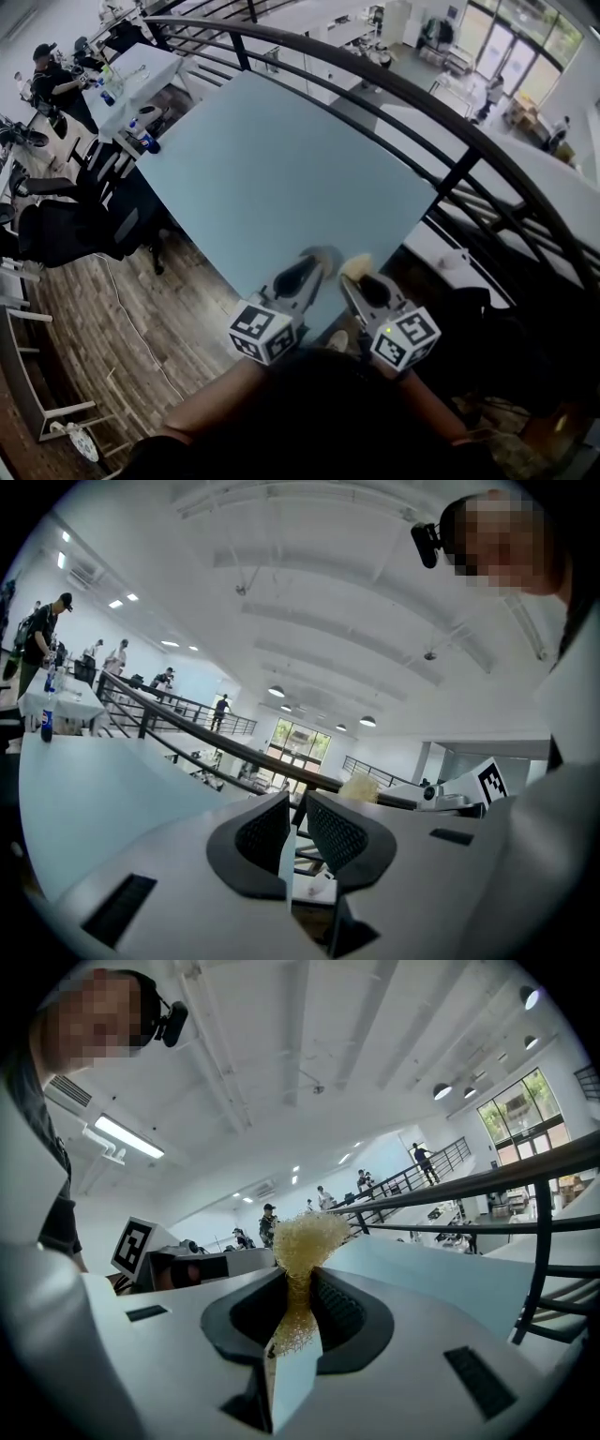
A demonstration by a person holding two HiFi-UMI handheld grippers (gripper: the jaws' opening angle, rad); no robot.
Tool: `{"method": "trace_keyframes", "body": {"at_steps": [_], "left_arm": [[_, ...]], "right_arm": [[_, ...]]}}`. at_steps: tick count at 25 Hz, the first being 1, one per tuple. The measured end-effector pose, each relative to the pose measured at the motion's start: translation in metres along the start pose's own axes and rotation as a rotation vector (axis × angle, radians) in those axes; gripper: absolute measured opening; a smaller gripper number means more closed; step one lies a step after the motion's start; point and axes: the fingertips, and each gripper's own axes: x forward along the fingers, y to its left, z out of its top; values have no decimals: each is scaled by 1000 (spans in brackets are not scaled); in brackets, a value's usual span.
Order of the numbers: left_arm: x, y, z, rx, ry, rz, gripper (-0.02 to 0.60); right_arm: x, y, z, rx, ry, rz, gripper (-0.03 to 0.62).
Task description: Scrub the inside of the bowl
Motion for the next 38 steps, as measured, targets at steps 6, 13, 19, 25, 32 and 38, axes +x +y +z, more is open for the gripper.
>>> {"method": "trace_keyframes", "body": {"at_steps": [6,13,19,25,32,38], "left_arm": [[26,34,-3,-17,92,-25,101],[41,95,-37,-49,238,-33,133],[52,139,-72,-93,348,-44,149],[67,158,-116,-131,451,-70,153],[79,174,-162,-157,572,-89,152],[84,194,-198,-171,653,-68,153]], "right_arm": [[31,-34,1,79,8,-58,78],[68,-51,-21,138,58,-105,78],[94,-71,-52,175,121,-180,78],[115,-90,-86,181,212,-243,78],[131,-98,-123,205,291,-268,78],[141,-111,-153,234,349,-298,78]]}}
